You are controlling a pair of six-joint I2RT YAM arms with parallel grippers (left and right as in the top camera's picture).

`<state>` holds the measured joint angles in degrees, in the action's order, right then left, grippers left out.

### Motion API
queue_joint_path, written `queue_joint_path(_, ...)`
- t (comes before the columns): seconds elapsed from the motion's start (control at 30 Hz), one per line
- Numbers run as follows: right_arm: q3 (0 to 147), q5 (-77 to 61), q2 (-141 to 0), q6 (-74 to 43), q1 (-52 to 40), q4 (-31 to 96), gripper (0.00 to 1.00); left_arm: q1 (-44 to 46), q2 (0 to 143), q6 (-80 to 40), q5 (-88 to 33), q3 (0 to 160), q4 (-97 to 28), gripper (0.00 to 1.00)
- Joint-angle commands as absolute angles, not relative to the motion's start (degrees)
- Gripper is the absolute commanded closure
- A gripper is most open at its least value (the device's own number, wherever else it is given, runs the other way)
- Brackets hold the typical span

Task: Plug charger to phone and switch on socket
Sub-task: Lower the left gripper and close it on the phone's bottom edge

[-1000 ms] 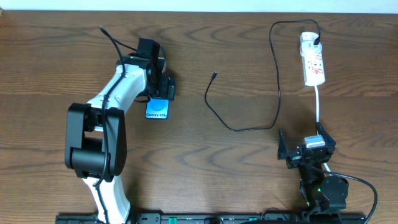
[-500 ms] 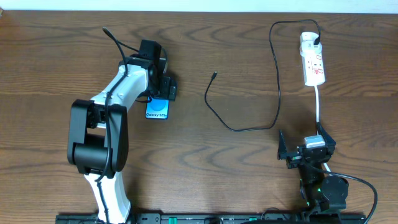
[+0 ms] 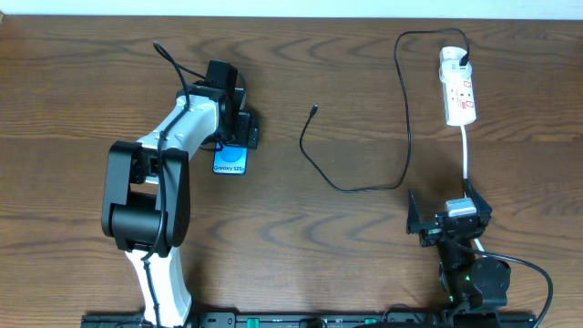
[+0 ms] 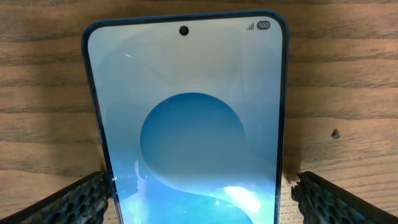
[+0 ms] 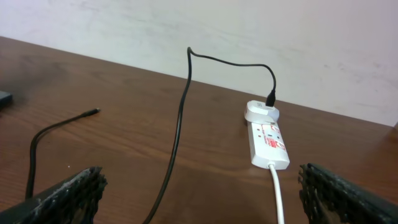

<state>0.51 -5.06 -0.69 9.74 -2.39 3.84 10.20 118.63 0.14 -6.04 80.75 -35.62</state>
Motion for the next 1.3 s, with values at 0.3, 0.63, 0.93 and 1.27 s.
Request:
queue_joint_path(0.3,0.32,-4.47,-0.38,10.35,-2.76,4.01,0.01,10.22,120.05,-0.12,-4.84,76.73,-33.87,0.03)
queue_joint_path(0.63,0.32,-4.47,-0.38,10.37,-2.76,4.01,0.01,10.22,120.05,-0.14,-4.86,76.23,-33.95,0.03)
queue_joint_path(0.93,0.32,-4.47,-0.38,10.37,-2.76,4.01,0.01,10.22,120.07,-0.19,-4.86,76.16,-34.59,0.03)
queue_joint_path(1.27,0.32,-4.47,-0.38,10.37,-2.76,4.01,0.01,10.22,120.07,-0.32,-4.86,75.96,-34.65,0.16)
